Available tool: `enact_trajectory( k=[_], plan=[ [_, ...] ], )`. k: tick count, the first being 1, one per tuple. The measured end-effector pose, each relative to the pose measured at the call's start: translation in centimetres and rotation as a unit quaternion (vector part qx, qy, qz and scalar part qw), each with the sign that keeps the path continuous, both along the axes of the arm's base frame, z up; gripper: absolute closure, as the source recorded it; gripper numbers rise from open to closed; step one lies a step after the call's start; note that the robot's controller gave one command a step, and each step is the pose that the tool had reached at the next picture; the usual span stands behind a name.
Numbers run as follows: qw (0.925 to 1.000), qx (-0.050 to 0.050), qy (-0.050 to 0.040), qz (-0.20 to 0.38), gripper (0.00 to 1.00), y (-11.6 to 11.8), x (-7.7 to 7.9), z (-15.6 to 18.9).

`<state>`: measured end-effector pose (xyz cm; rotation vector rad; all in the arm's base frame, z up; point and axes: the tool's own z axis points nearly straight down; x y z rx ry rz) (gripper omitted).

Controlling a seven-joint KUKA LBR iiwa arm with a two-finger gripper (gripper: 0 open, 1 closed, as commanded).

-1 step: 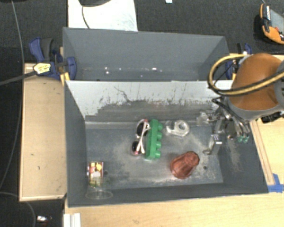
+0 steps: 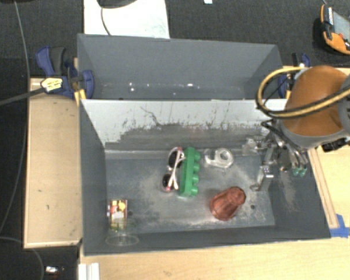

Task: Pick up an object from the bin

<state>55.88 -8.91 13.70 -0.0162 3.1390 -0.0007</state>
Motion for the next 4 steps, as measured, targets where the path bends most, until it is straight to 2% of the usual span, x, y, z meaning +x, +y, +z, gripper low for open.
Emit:
enact_trajectory(
  k=[1,2,3,4],
  plan=[
    [0.9999,0.001,-0.0004,0.011,0.0,2.5,-1.4,-6.9],
    [0.9999,-0.001,-0.0069,-0.008,0.0,2.0,-4.9,-6.6],
    [1.0,0.0,-0.0059,-0.001,0.0,2.6,-5.4,-6.6],
    [0.999,0.001,-0.0062,-0.044,0.0,7.9,-7.2,-6.7]
  ],
)
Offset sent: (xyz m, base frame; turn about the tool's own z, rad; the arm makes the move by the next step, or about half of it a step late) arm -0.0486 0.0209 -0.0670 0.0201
